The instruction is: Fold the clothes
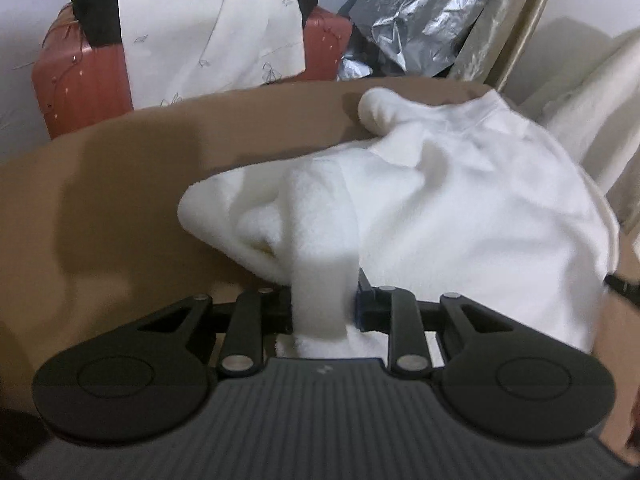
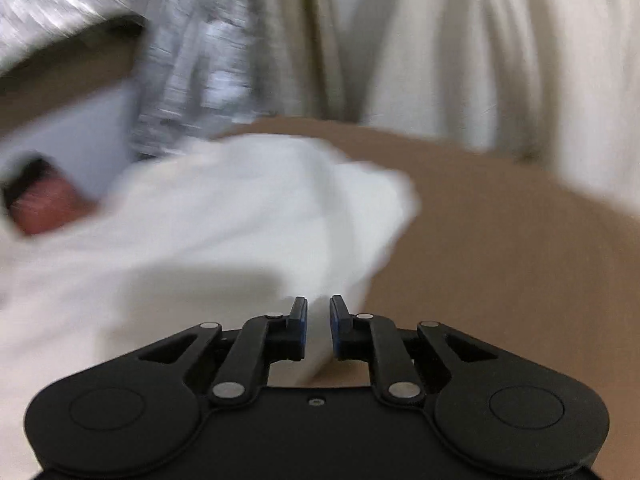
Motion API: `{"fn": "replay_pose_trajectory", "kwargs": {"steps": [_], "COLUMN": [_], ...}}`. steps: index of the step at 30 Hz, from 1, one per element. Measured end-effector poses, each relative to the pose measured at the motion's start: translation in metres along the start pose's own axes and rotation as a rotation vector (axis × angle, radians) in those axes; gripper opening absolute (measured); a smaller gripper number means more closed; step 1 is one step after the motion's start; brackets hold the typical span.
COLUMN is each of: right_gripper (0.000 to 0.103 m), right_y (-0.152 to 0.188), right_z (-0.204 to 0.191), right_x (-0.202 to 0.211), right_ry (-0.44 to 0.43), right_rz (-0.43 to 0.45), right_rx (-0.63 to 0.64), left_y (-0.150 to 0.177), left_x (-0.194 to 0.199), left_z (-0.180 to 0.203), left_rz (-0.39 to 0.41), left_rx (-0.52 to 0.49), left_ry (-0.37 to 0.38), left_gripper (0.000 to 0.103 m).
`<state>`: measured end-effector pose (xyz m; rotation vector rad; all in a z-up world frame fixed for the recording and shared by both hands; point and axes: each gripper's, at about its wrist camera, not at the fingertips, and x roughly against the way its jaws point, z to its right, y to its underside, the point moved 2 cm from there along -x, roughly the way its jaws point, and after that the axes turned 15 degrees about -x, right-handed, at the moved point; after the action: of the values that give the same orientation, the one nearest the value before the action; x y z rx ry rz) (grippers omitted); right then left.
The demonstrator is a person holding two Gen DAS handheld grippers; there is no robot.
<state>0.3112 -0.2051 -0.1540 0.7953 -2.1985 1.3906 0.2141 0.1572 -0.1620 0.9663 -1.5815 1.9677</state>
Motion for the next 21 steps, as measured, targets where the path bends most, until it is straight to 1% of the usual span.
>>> {"fn": "replay_pose_trajectory", "kwargs": {"steps": [1,2,4,5,7,10,11,14,16,17,18,19,21], "right_gripper": [0.038,0.051,0.058,0.063,0.064,0.064,0.064,0.065,0.065,0.063,0.053,0.022,0.021], "right_y": [0.015,0.033,0.070,0.090,0.133,0.188,0.197,0.202,0.200,0.194,0.191,0.189,0.188], "right_z": [-0.007,-0.015,-0.032,-0.039,-0.050,-0.061,-0.064,-0.074,-0.078,-0.078,-0.078,-0.077,-0.076], "right_x": [0.017,0.035,0.070,0.085,0.106,0.130,0.131,0.119,0.107,0.098,0.093,0.087,0.087], "right_ry": [-0.059,-0.102,-0.189,-0.212,-0.239,-0.320,-0.320,-0.262,-0.241,-0.260,-0.265,-0.239,-0.210], "right_rz": [-0.015,-0.026,-0.049,-0.070,-0.126,-0.205,-0.213,-0.197,-0.190,-0.190,-0.190,-0.197,-0.208], "right_rx": [-0.001,0.022,0.067,0.093,0.136,0.160,0.159,0.137,0.098,0.053,0.021,0.003,-0.048], "left_y": [-0.001,-0.001,0.000,-0.001,-0.002,0.001,0.001,-0.002,-0.004,-0.005,-0.005,-0.005,-0.006], "left_x": [0.003,0.004,0.001,-0.001,-0.004,-0.005,-0.002,0.006,0.004,0.002,0.001,0.001,0.005], "left_z": [-0.001,-0.002,-0.008,-0.013,-0.019,-0.018,-0.013,0.002,0.007,0.009,0.011,0.012,0.013], "left_rz": [0.006,0.004,-0.013,-0.021,-0.031,-0.034,-0.027,-0.002,-0.005,-0.009,-0.014,-0.017,-0.014], "left_rx": [0.004,0.012,0.041,0.062,0.090,0.090,0.070,-0.003,-0.028,-0.040,-0.049,-0.056,-0.068], "left_ry": [0.010,0.022,0.060,0.082,0.108,0.094,0.077,0.031,0.014,0.005,-0.002,-0.006,-0.010], "left_gripper": [0.025,0.025,0.025,0.025,0.025,0.025,0.024,0.024,0.023,0.023,0.023,0.023,0.023]}}
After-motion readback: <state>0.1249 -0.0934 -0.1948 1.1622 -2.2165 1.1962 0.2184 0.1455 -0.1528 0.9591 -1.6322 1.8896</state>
